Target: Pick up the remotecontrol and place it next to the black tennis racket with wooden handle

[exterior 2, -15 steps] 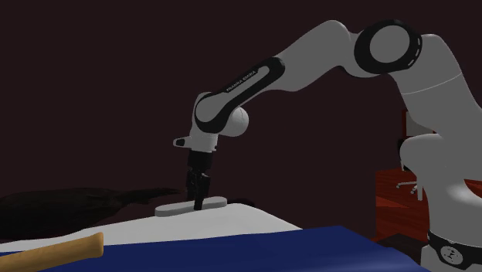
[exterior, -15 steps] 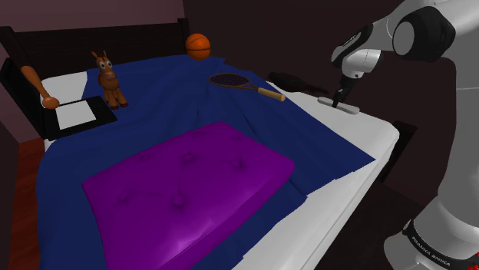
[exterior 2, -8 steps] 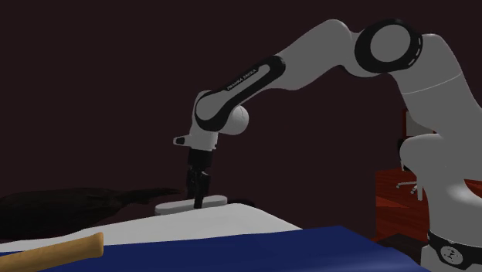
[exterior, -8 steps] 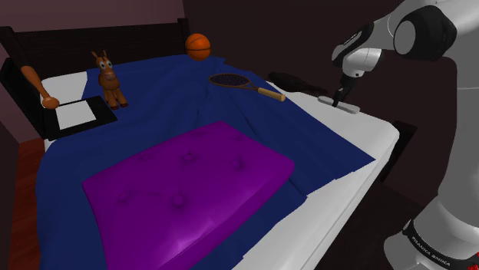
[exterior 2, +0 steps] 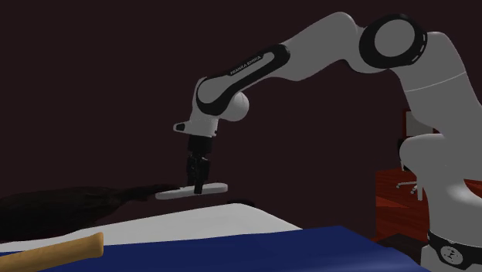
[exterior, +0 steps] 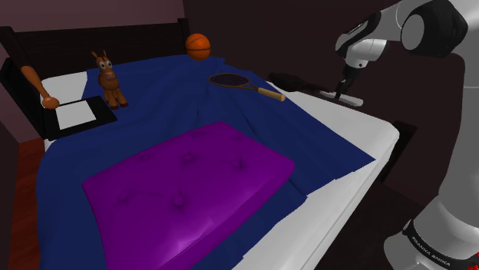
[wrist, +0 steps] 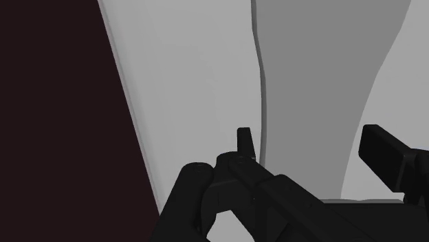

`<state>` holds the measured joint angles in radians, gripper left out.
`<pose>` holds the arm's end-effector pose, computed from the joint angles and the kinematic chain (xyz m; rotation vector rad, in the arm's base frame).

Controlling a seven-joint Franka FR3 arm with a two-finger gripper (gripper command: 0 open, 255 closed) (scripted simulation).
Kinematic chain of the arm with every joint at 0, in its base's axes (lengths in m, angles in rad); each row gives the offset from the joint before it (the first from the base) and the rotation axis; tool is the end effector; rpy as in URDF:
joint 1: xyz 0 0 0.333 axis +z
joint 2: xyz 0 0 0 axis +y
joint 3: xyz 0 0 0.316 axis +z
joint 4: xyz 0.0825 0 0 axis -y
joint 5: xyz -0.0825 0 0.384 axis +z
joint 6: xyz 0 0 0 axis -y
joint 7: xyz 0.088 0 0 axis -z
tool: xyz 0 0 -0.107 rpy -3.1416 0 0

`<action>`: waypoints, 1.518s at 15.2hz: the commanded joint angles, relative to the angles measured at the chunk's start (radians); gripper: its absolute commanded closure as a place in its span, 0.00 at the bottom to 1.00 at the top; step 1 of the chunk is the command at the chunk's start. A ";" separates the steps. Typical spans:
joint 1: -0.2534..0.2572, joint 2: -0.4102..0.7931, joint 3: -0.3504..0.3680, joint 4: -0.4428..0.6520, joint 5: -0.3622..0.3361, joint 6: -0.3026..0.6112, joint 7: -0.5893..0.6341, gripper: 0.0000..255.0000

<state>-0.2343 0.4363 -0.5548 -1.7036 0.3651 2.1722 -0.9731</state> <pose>0.5068 -0.4346 0.3802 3.1060 0.0715 0.2144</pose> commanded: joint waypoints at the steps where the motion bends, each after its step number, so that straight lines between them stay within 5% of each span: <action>1: 0.004 -0.012 -0.005 0.012 -0.010 -0.021 0.009 1.00; 12: 0.010 -0.058 -0.024 0.098 -0.051 -0.144 0.043 1.00; 23: 0.217 -0.146 0.021 -0.011 -0.142 -0.083 0.306 1.00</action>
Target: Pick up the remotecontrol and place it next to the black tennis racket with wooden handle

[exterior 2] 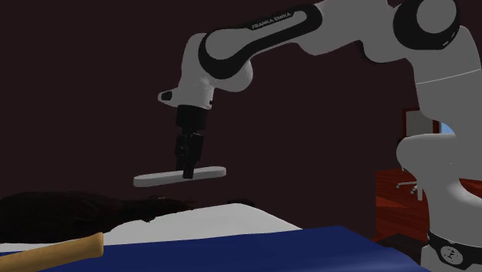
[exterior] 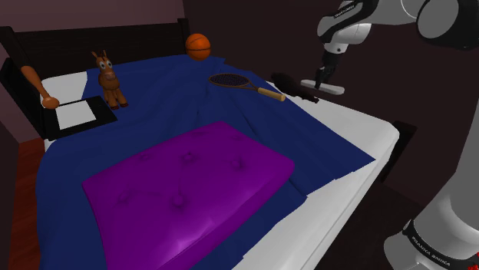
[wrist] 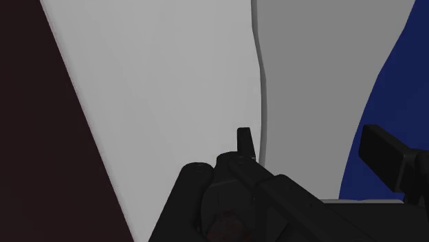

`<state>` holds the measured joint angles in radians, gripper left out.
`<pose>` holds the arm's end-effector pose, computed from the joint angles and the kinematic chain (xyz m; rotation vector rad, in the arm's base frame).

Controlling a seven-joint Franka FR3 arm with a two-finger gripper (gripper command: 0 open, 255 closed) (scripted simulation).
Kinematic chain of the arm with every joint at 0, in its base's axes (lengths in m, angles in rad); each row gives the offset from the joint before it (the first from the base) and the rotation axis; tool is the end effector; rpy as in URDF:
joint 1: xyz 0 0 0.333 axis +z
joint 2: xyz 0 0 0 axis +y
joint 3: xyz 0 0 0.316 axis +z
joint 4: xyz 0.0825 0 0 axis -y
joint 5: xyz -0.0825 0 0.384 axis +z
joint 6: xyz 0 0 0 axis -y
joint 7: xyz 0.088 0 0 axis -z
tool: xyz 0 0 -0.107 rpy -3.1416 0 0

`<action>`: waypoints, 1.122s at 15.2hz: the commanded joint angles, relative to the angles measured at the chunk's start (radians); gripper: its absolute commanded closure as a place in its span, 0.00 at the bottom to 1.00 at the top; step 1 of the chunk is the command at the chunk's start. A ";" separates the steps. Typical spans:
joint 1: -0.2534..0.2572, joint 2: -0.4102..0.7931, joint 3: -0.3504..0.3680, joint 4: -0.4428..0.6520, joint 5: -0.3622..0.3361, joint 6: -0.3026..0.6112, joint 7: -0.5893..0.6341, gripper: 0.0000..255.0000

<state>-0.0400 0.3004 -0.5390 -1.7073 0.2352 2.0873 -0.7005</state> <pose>0.5646 -0.3187 0.4475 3.1064 0.0733 0.2137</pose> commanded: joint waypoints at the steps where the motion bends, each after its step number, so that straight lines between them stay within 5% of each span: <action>1: 0.039 -0.013 0.011 -0.009 -0.018 0.004 0.057 1.00; 17: 0.250 0.078 0.110 0.132 -0.059 -0.028 0.402 1.00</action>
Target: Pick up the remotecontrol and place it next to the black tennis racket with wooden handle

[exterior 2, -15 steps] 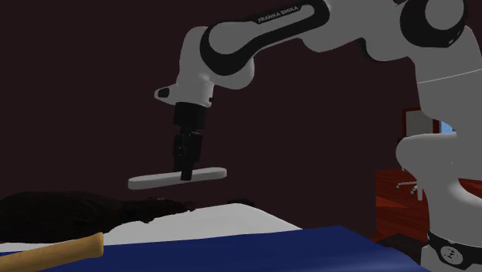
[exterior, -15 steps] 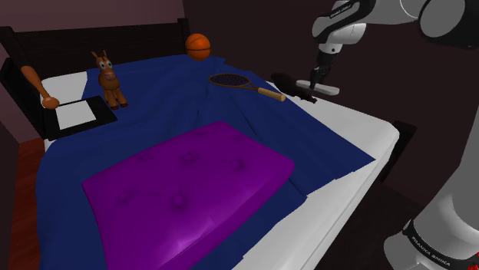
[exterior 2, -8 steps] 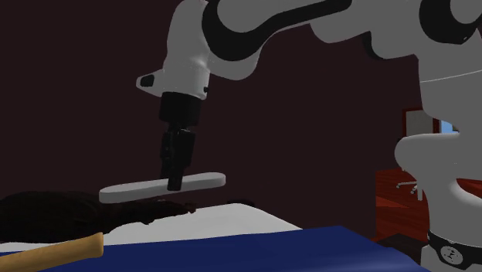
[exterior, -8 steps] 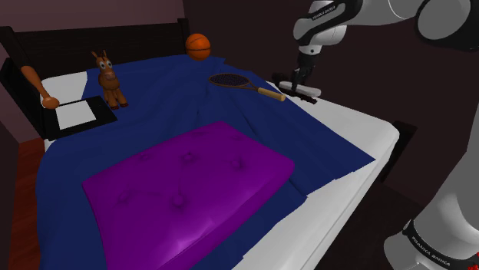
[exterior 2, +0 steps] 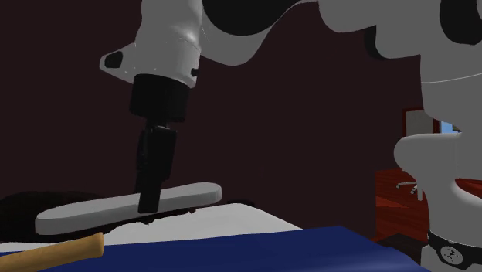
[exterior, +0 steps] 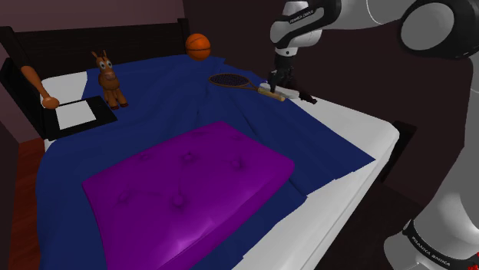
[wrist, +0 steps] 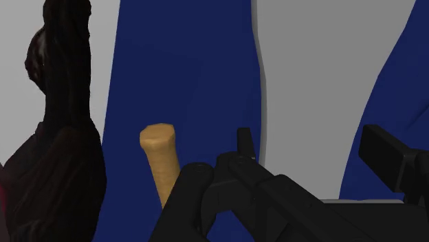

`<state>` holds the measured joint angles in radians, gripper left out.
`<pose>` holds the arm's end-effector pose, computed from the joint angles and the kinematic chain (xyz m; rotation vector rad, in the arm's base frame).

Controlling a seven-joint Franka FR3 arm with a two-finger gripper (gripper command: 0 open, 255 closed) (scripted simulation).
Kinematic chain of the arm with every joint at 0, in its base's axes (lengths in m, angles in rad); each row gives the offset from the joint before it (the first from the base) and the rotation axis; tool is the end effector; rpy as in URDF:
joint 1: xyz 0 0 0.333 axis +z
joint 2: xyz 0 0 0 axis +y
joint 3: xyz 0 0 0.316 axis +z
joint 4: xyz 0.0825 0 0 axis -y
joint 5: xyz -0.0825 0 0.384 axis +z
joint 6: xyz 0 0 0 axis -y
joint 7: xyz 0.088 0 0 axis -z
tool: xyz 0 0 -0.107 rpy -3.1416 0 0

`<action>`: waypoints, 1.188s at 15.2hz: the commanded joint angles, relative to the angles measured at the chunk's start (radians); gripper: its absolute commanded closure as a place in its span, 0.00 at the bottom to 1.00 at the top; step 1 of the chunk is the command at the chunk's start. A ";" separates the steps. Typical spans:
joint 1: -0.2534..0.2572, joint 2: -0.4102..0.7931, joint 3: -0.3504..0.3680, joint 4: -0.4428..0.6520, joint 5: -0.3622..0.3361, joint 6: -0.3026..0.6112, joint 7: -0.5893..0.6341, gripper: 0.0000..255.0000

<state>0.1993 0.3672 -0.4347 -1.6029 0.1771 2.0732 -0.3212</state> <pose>0.6626 -0.1138 0.4469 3.1058 0.0733 0.2130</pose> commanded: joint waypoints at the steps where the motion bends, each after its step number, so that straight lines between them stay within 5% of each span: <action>1: 0.021 0.025 0.012 0.048 -0.001 -0.021 0.042 1.00; 8: 0.081 0.150 0.051 0.242 0.006 -0.091 0.170 1.00; 18: 0.086 0.177 0.060 0.161 0.019 0.014 0.164 1.00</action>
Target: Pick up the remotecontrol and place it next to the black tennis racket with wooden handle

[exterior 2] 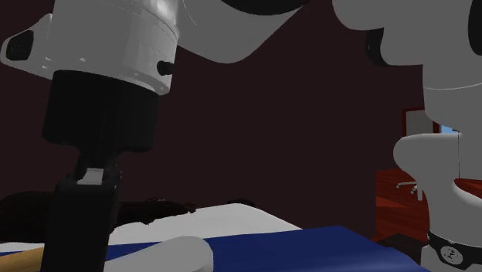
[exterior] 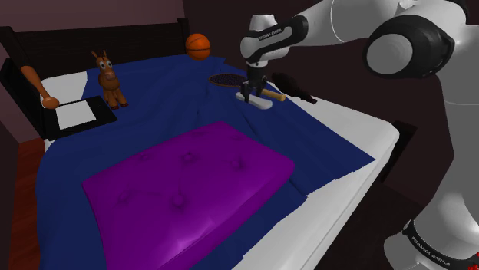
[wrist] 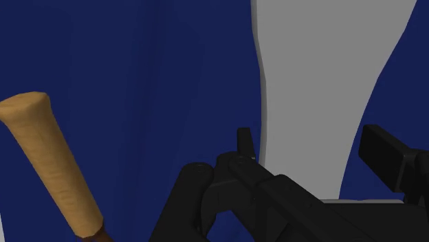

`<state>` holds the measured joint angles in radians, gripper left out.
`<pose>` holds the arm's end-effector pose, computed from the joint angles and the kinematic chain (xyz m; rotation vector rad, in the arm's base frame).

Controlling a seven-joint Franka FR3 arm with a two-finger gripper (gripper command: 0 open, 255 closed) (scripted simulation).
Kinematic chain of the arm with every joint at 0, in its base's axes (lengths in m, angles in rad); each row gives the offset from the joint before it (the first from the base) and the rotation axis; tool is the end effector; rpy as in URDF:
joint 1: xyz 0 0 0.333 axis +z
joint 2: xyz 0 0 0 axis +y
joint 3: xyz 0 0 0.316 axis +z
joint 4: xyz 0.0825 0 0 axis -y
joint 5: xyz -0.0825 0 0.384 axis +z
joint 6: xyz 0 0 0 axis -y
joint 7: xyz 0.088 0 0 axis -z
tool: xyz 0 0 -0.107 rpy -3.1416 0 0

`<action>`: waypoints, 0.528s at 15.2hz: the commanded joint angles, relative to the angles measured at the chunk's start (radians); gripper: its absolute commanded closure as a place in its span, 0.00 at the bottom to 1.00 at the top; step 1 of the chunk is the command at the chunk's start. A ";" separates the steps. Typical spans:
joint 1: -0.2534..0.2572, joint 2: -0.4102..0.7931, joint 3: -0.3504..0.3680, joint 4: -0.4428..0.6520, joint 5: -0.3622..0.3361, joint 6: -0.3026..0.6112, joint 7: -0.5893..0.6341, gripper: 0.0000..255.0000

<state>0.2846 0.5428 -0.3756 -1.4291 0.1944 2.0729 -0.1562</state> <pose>0.7166 -0.0045 0.4095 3.1060 0.0714 0.2131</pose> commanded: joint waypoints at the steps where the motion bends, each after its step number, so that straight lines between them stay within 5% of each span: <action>1: 0.001 0.005 0.002 -0.020 0.003 0.026 -0.002 1.00; 8: -0.001 0.036 0.011 -0.068 0.017 0.103 -0.011 1.00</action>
<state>0.2842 0.5742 -0.3661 -1.4910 0.2095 2.1643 -0.1657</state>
